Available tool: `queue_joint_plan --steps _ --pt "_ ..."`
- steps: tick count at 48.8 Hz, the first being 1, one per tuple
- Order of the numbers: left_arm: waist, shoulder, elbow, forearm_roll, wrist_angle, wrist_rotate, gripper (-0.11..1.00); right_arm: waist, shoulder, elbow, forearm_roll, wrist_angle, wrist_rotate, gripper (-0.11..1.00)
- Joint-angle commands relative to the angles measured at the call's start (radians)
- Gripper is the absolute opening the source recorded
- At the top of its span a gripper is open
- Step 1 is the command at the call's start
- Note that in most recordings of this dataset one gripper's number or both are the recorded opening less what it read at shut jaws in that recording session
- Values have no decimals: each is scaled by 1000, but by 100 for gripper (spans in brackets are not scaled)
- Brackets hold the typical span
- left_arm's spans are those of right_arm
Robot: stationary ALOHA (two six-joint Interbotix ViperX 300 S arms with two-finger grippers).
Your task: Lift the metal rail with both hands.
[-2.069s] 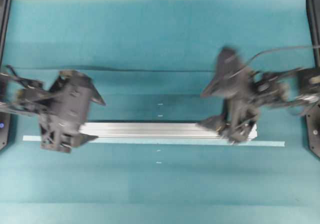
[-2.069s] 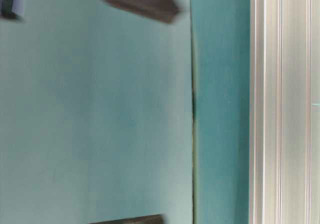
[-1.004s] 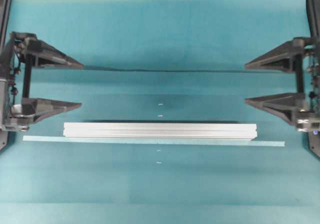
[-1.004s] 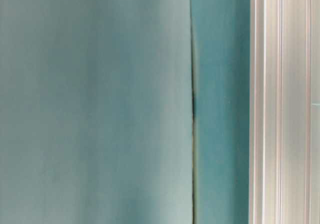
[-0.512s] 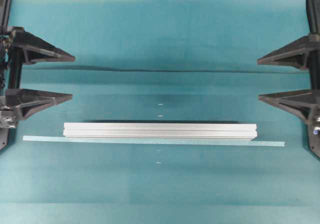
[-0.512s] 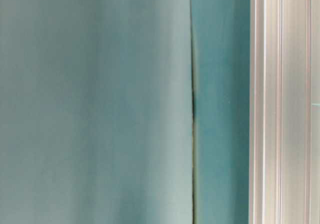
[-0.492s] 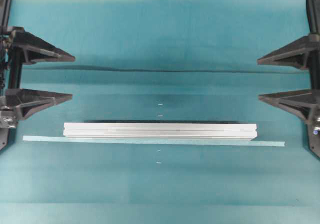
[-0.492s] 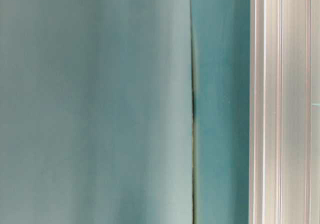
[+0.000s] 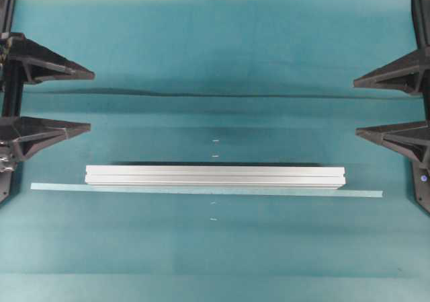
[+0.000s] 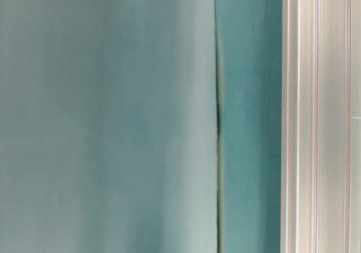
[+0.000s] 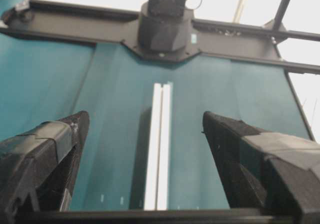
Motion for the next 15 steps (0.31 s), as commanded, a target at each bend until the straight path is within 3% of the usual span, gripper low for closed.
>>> queue_joint_plan --steps 1,15 --pt "3 5 -12 3 -5 0 93 -3 -2 -5 -3 2 0 97" --pt "3 2 -12 2 -5 2 93 -3 -11 -2 -3 21 2 97"
